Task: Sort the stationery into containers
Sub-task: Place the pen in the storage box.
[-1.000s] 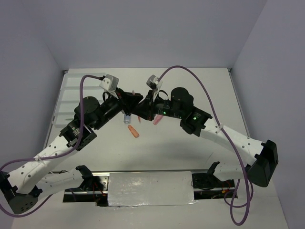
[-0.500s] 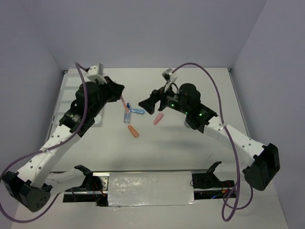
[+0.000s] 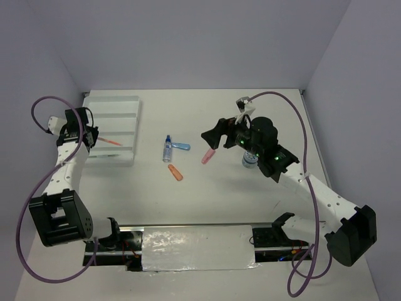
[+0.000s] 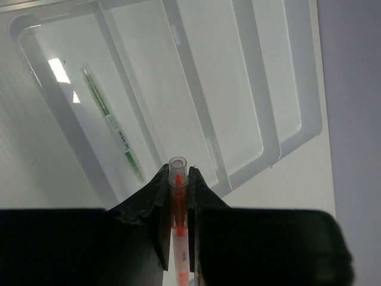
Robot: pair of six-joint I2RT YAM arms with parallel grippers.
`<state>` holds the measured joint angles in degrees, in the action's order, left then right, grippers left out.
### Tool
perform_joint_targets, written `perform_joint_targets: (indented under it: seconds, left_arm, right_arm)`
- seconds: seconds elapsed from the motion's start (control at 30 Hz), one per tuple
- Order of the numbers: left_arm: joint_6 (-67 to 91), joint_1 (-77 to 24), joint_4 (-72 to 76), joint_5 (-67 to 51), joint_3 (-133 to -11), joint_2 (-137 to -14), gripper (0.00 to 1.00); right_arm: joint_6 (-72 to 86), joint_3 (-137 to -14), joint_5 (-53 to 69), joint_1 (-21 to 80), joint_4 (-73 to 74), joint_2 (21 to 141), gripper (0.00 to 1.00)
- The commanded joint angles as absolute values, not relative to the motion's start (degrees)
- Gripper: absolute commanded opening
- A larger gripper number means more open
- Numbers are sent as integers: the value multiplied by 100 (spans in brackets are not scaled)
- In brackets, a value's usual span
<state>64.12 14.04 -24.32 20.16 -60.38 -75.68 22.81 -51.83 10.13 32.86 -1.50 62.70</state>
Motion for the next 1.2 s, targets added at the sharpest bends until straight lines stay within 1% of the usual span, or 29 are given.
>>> perform_joint_targets:
  seconds: [0.0, 0.17, 0.2, 0.27, 0.43, 0.53, 0.63, 0.67, 0.73, 0.77, 0.83, 0.87, 0.97, 1.0, 1.03, 1.1, 1.17]
  left_arm:
    - [7066, 1511, -1918, 2452, -5863, -7567, 2]
    - [7251, 1599, -1741, 2812, -5503, -7734, 5]
    - [7242, 1617, -1618, 2795, -5415, -7760, 9]
    - [7137, 1687, -1091, 2594, -5178, -7883, 12]
    - [7242, 1732, -739, 2470, -4958, -8208, 13]
    - [7242, 1749, -712, 2487, -4896, -8323, 16]
    - [7189, 1749, -607, 2479, -4878, -8428, 29]
    - [7181, 1749, -641, 2479, -4887, -8464, 39]
    - [7189, 1758, -668, 2470, -4895, -8525, 47]
    - [7198, 1767, -677, 2452, -4896, -8578, 54]
    - [7225, 1775, -686, 2391, -4861, -8604, 62]
    - [7233, 1784, -677, 2382, -4843, -8596, 72]
    - [7278, 1784, -791, 2364, -4851, -8465, 83]
    - [7234, 1793, -817, 2364, -4869, -8386, 94]
    - [7190, 1793, -843, 2364, -4930, -8211, 98]
    - [6839, 1679, -931, 2241, -5123, -8034, 99]
    - [6427, 1189, -1238, 2276, -5684, -7910, 99]
  right_arm:
    - [2355, -5036, 1142, 3322, -307, 6196, 100]
    - [2434, -4948, 1318, 3313, -439, 6231, 100]
    - [2435, -4940, 1327, 3313, -457, 6240, 100]
    - [2443, -4931, 1380, 3313, -475, 6240, 100]
    - [2391, -4913, 1415, 3313, -466, 6258, 100]
    - [2364, -4913, 1406, 3313, -448, 6284, 100]
    - [2347, -4913, 1450, 3313, -457, 6346, 100]
    - [2355, -4922, 1459, 3305, -474, 6381, 100]
    - [2364, -4922, 1494, 3305, -501, 6416, 100]
    - [2364, -4931, 1512, 3305, -501, 6433, 100]
    - [2364, -4939, 1521, 3313, -501, 6442, 100]
    - [2356, -4948, 1521, 3313, -492, 6434, 100]
    - [2329, -4966, 1503, 3313, -448, 6416, 100]
    - [2312, -4983, 1494, 3305, -413, 6399, 100]
    - [2294, -4992, 1485, 3313, -396, 6390, 100]
    - [2241, -5027, 1433, 3305, -308, 6381, 100]
    - [2180, -5080, 1276, 3313, -220, 6372, 100]
